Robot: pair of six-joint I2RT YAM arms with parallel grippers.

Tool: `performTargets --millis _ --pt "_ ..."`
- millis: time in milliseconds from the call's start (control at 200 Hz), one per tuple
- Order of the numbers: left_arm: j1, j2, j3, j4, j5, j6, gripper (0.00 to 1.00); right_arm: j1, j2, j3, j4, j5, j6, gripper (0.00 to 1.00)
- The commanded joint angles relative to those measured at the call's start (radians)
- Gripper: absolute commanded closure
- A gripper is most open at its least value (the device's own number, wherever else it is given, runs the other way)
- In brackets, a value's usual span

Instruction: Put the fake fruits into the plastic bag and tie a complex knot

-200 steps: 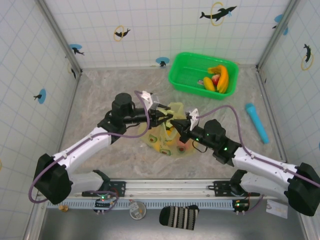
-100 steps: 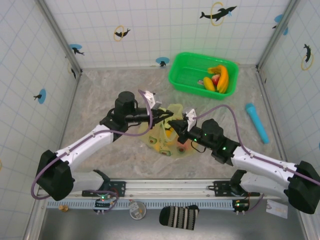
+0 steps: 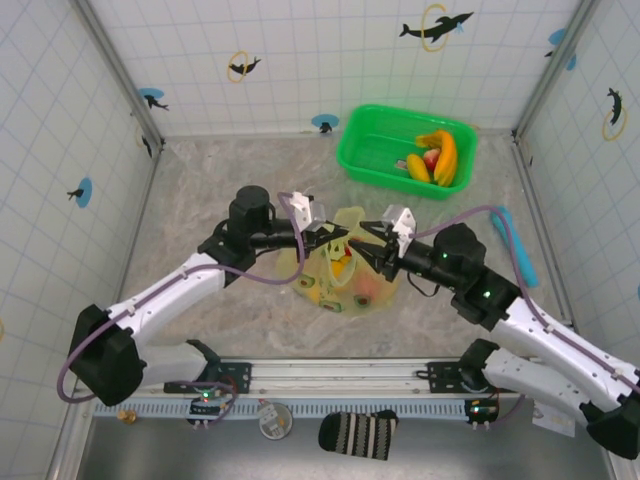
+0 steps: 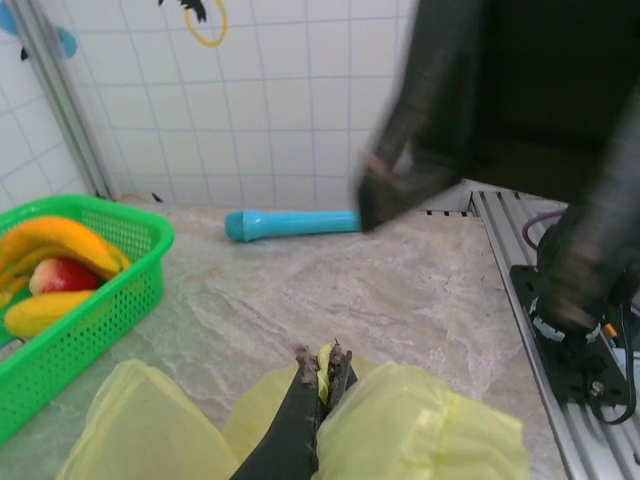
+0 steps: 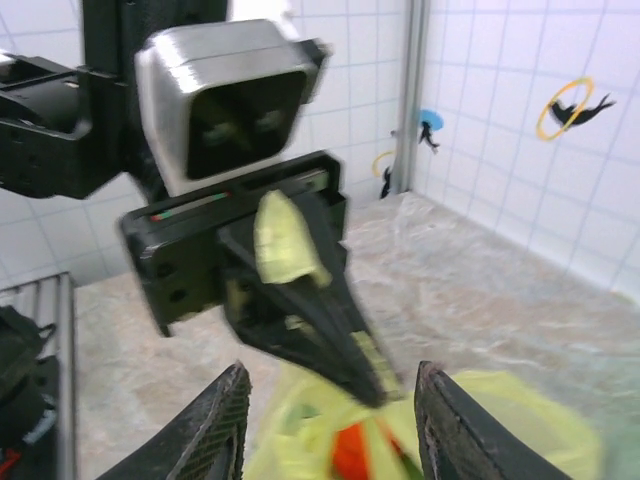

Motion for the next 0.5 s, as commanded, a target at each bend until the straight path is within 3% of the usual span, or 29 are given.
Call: performTargets --millis 0,85,235,360,495 --pt "-0.006 -0.029 -0.011 0.014 0.02 0.105 1.0 -0.099 0.073 0.058 -0.1 -0.14 -0.123 0.54" --pt "-0.006 -0.031 -0.011 0.014 0.03 0.109 1.0 -0.187 0.132 0.073 -0.086 -0.396 -0.141 0.5" --pt "-0.006 -0.031 -0.017 0.015 0.043 0.111 1.0 -0.225 0.271 0.175 -0.159 -0.644 -0.152 0.47" --pt "-0.008 -0.035 -0.021 0.014 0.043 0.114 1.0 -0.225 0.378 0.278 -0.279 -0.745 -0.173 0.49" --pt "-0.008 -0.036 -0.021 0.018 0.046 0.118 1.0 -0.223 0.413 0.284 -0.266 -0.757 -0.134 0.48"
